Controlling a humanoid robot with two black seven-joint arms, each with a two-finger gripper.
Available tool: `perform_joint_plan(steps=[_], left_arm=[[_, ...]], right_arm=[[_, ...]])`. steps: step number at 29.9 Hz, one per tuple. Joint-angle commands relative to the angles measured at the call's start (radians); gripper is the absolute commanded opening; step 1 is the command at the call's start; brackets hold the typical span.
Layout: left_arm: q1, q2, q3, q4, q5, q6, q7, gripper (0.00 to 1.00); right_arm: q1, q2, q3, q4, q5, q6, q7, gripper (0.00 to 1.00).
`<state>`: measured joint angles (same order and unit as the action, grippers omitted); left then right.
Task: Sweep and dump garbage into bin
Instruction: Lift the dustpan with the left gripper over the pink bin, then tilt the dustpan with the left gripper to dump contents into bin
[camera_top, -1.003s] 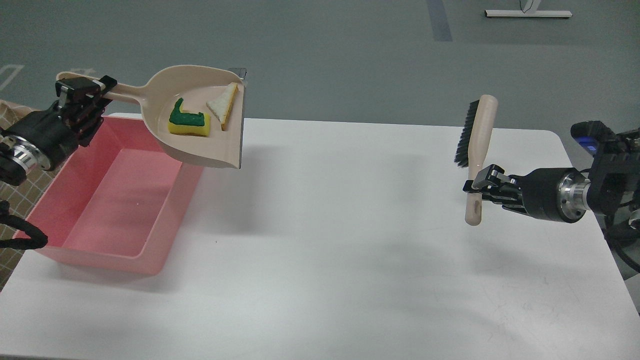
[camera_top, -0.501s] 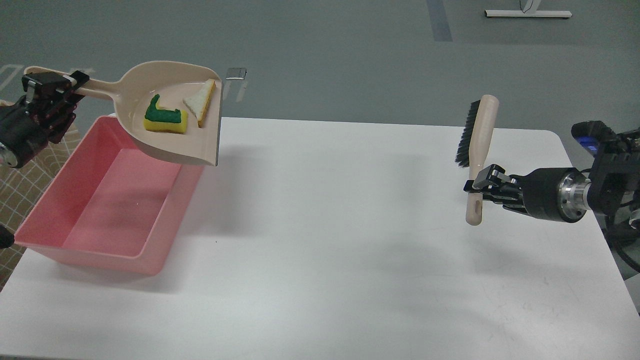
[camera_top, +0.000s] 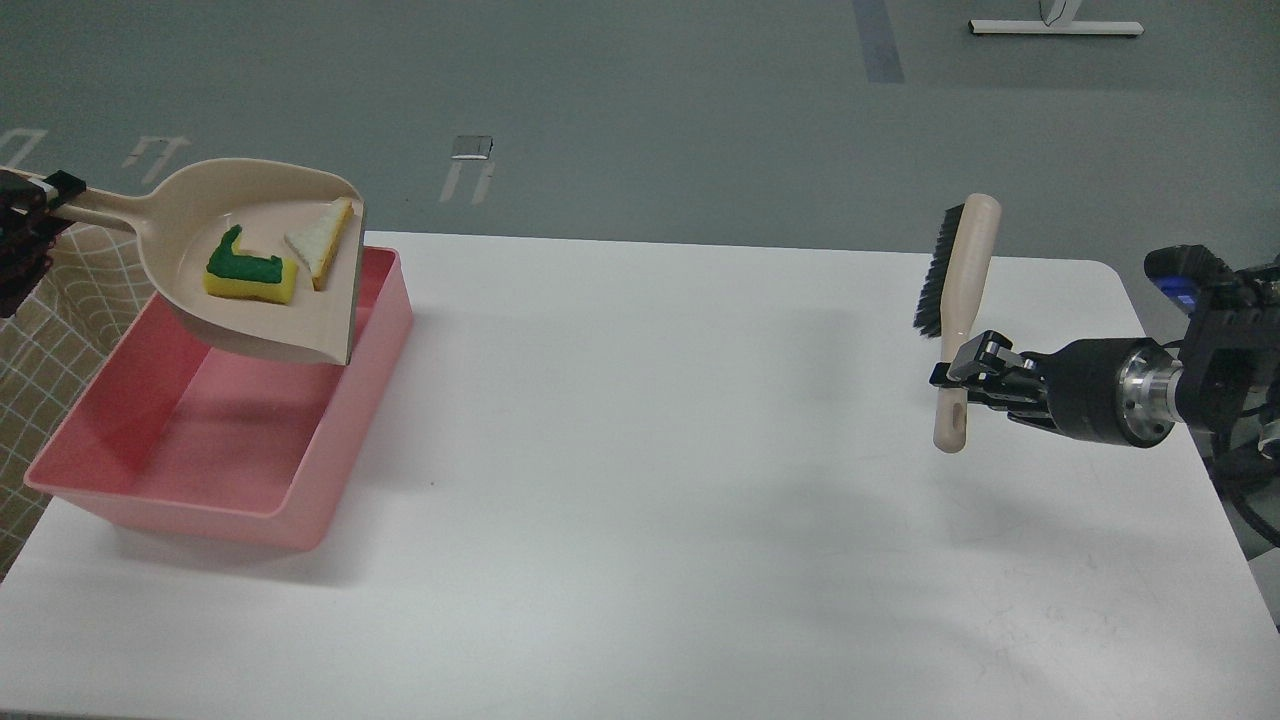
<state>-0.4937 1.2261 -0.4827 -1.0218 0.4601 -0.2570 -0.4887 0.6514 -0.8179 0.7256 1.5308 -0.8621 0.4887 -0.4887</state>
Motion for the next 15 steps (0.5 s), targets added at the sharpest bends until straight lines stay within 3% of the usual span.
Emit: perform_joint_plan(steps=[1,15], left_arm=[[0.007,0.016,0.001,0.014,0.002,-0.013,0.0,0.0],[0.029,0.095,0.021,0.023,0.022,-0.019,0.0,0.0]], right_arm=[[0.001,0.002,0.0,0.0,0.0,0.0,0.0,0.0],[0.001,0.013,0.0,-0.012,0.0,0.0,0.0,0.0]])
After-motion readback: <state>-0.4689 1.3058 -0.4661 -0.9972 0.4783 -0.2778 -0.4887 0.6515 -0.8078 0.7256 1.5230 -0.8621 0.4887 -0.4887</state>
